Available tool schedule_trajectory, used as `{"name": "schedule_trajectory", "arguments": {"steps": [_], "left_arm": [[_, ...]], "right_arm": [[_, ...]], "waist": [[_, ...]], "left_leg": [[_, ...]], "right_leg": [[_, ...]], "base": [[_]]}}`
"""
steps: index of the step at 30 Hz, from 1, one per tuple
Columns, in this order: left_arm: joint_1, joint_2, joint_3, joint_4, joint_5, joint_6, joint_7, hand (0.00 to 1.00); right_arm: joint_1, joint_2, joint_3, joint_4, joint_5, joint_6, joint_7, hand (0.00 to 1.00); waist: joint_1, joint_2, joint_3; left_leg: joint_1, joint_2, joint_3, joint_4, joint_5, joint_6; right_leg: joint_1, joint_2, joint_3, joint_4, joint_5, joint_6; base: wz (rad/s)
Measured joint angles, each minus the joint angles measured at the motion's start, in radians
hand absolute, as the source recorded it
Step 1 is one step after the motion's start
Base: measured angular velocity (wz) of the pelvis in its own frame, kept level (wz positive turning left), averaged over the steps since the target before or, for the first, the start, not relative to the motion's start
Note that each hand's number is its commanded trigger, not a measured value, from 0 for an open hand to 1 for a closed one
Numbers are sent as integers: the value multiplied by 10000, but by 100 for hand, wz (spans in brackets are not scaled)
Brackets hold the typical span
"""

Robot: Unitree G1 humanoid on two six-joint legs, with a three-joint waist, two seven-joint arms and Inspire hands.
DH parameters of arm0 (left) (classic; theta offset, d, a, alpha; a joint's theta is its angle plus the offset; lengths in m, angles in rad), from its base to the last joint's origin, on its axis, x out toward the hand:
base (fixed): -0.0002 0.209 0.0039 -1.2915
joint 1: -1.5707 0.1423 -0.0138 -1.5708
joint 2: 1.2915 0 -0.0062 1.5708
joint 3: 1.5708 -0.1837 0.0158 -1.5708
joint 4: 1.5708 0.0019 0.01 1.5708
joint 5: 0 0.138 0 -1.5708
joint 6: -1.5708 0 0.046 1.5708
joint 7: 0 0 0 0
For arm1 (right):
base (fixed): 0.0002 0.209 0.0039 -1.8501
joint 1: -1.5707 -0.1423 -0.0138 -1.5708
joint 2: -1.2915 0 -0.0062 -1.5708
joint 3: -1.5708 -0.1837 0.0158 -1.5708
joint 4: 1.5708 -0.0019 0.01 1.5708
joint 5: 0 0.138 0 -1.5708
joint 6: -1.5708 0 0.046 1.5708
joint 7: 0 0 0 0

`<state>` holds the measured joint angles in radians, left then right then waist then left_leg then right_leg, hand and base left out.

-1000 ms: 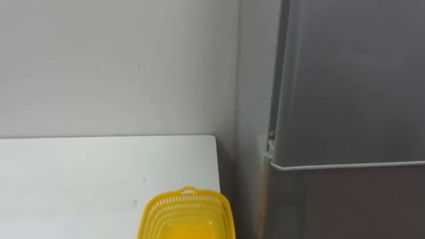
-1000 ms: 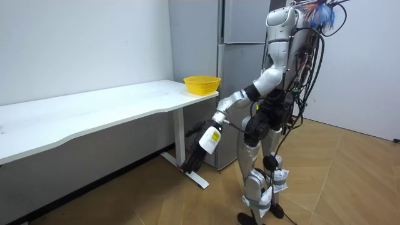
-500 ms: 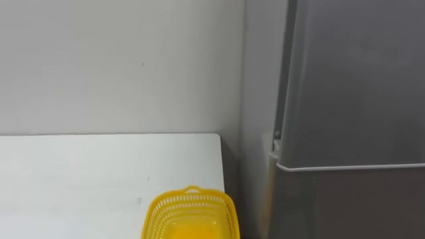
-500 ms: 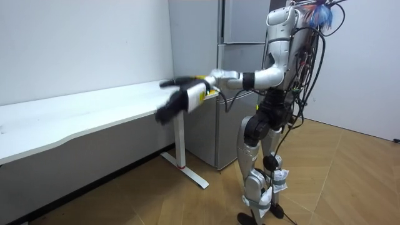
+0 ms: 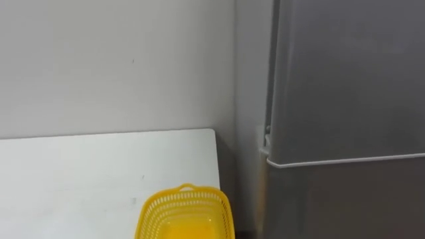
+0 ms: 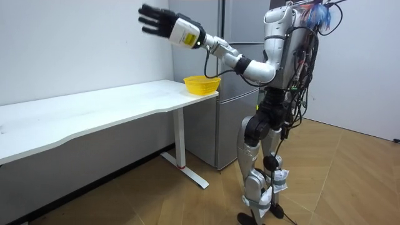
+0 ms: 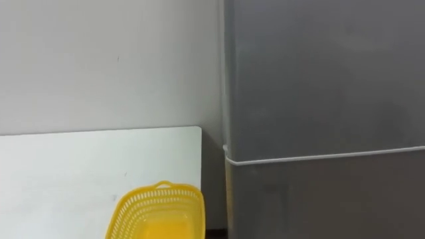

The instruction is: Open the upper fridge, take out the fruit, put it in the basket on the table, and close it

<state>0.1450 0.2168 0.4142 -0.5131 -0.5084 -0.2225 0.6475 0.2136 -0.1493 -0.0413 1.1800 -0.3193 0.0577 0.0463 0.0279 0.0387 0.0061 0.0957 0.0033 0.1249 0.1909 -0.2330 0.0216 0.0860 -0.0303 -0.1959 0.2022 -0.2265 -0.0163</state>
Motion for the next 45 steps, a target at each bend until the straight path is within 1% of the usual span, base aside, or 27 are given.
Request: {"name": "schedule_trajectory", "arguments": {"steps": [1, 2, 3, 5, 6, 8, 9, 10, 11, 12, 13, 14, 16, 19, 20, 21, 24, 26, 27, 28, 31, 32, 33, 34, 37, 40, 45], "left_arm": [[-8, 0, -277, -191, 9, 73, -494, 0], [-49, 0, -437, -403, 2, 220, -960, 0], [-113, 0, -512, -486, 3, 270, -1162, 0], [-743, 2, -949, -580, 8, 392, -1921, 0], [-861, 4, -1037, -594, 8, 442, -2113, 0], [-1182, 4, -1355, -742, 8, 648, -2773, 0], [-1393, 1, -1559, -758, 6, 725, -3075, 0], [-1488, 2, -1657, -760, 4, 753, -3217, 0], [-1627, 4, -1820, -761, 4, 826, -3497, 0], [-1688, 3, -1904, -761, 5, 891, -3636, 0], [-1813, 1, -2070, -761, 5, 1020, -3950, 0], [-1890, 1, -2224, -758, -5, 1143, -4303, 0], [-1906, 1, -2512, -752, -32, 1306, -4825, 0], [-1907, 2, -3015, -746, -96, 1635, -5513, 0], [-1910, 5, -3149, -738, -95, 1772, -5763, 0], [-1929, 7, -3328, -649, -89, 1838, -5942, 0], [-1953, 40, -3557, -469, -100, 2114, -6238, 0], [-1953, 101, -3696, -403, -101, 2362, -6524, 0], [-1955, 122, -3745, -375, -92, 2386, -6585, 0], [-1957, 182, -3827, -340, -89, 2476, -6718, 0], [-2035, 282, -3873, -115, -83, 2688, -7078, 0], [-2036, 291, -3873, -52, -80, 2735, -7170, 0], [-2036, 292, -3873, -37, -80, 2782, -7200, 0], [-2040, 293, -3873, -36, -85, 2878, -7259, 0], [-2127, 298, -3874, -41, -94, 2993, -7469, 0], [-2292, 305, -3875, -40, -90, 3053, -7661, 0], [-2592, 327, -3881, -33, -81, 3109, -7982, 0]], "right_arm": [[28, 10, -2, 2, -22, -17, 13, 0], [34, 14, -2, 3, -48, -20, 39, 0], [33, 11, -3, 14, -46, -19, 82, 0], [27, 10, -6, 208, -48, 2, 272, 0], [32, 10, -8, 235, -47, 29, 316, 0], [19, 6, -12, 281, -56, 96, 430, 0], [-37, 10, -13, 279, -69, 99, 453, 0], [-76, 10, -21, 282, -122, 102, 467, 0], [-171, 0, -27, 284, -376, 147, 527, 0], [-192, -7, -25, 283, -472, 200, 568, 0], [-275, -28, -28, 282, -600, 274, 641, 0], [-372, -32, -27, 283, -720, 295, 684, 0], [-387, -34, -18, 260, -719, 294, 730, 0], [-475, -59, -11, 318, -686, 345, 754, 0], [-504, -59, -6, 318, -659, 398, 754, 0], [-561, -66, -3, 324, -644, 449, 751, 0], [-655, -73, -1, 423, -651, 499, 733, 0], [-776, -80, -2, 478, -667, 533, 700, 0], [-807, -83, -3, 502, -665, 535, 678, 0], [-878, -84, -6, 567, -663, 535, 659, 0], [-1050, -87, -6, 684, -697, 560, 661, 0], [-1066, -94, -7, 693, -699, 567, 660, 0], [-1066, -96, -6, 702, -699, 580, 661, 0], [-1061, -97, -4, 714, -699, 662, 663, 0], [-1046, -133, -4, 750, -698, 758, 672, 0], [-1082, -190, -10, 757, -696, 752, 663, 0], [-1159, -226, -7, 790, -696, 752, 590, 0]], "waist": [[-46, -17, 0], [-151, -14, -36], [-242, -27, -45], [-261, -25, -17], [-266, -25, -19], [-498, -42, -6], [-544, -21, -19], [-590, -22, -17], [-732, -38, -6], [-777, -47, -1], [-795, -26, -10], [-877, -44, 2], [-1000, -48, 0], [-1055, -33, -13], [-1058, -8, -29], [-1081, 0, -34], [-1108, 15, -27], [-1222, 34, -20], [-1285, 39, -18], [-1395, 51, -16], [-1578, 101, 7], [-1620, 132, 21], [-1628, 149, 15], [-1637, 189, 19], [-1628, 276, 21], [-1633, 348, 10], [-1633, 364, 0]], "left_leg": [[-10, -3, 3, -3, 0, 0], [-18, -5, 19, 6, 0, 0], [-13, -5, 28, 13, 1, -1], [-13, -3, 15, 56, 3, -1], [-12, -3, 15, 59, 3, -1], [-35, -4, 18, 66, 3, -1], [-48, -4, 27, 66, 3, -1], [-53, -5, 35, 65, 3, -2], [-55, -4, 52, 64, 3, -2], [-55, -3, 87, 61, 3, -2], [-88, 5, 160, 61, 4, -2], [-137, 8, 235, 66, 4, -2], [-126, 13, 287, 68, 5, -2], [-123, 22, 393, 67, 5, -2], [-124, 29, 431, 63, 5, -2], [-122, 42, 515, 62, 5, -2], [-104, 60, 620, 64, 5, -2], [-96, 63, 652, 66, 5, -2], [-100, 62, 647, 69, 5, -2], [-115, 57, 644, 69, 5, -3], [-118, 58, 645, 71, 5, -3], [-118, 58, 645, 72, 5, -3], [-123, 59, 645, 72, 5, -2], [-125, 61, 646, 72, 5, -2], [-130, 58, 640, 70, 5, -3], [-128, 59, 635, 64, 6, -4], [-127, 71, 634, 61, 6, -5]], "right_leg": [[5, 0, 15, 1, 0, 1], [-1, 0, 23, 1, 1, 2], [-12, 1, 28, 2, 3, 3], [-12, 5, 59, 9, 5, 3], [-12, 5, 67, 7, 5, 3], [-16, 0, 46, -3, 4, 4], [-37, 2, 58, -4, 4, 4], [-43, 1, 53, -4, 5, 4], [-52, 1, 55, 7, 4, 4], [-70, 3, 83, 16, 4, 5], [-186, 15, 186, 24, 4, 4], [-208, 13, 188, 36, 14, -2], [-204, 6, 198, 37, 17, -2], [-241, 0, 271, 41, 19, 2], [-281, 4, 309, 50, 19, 2], [-302, 14, 333, 79, 23, 1], [-348, 27, 476, 173, 30, 0], [-345, 38, 541, 174, 30, 0], [-346, 36, 530, 166, 30, 0], [-347, 36, 522, 157, 30, 1], [-349, 36, 511, 134, 30, 2], [-350, 36, 515, 76, 30, 2], [-348, 38, 514, 54, 35, 8], [-346, 41, 514, 43, 39, 8], [-347, 40, 531, 28, 40, 9], [-336, 41, 528, 41, 45, 7], [-328, 45, 508, 55, 53, 1]], "base": [[0], [0], [0], [-2], [-4], [0], [0], [0], [0], [-13], [-18], [-15], [-3], [-9], [-14], [-13], [-12], [-6], [3], [5], [1], [0], [0], [0], [0], [0], [0]]}}
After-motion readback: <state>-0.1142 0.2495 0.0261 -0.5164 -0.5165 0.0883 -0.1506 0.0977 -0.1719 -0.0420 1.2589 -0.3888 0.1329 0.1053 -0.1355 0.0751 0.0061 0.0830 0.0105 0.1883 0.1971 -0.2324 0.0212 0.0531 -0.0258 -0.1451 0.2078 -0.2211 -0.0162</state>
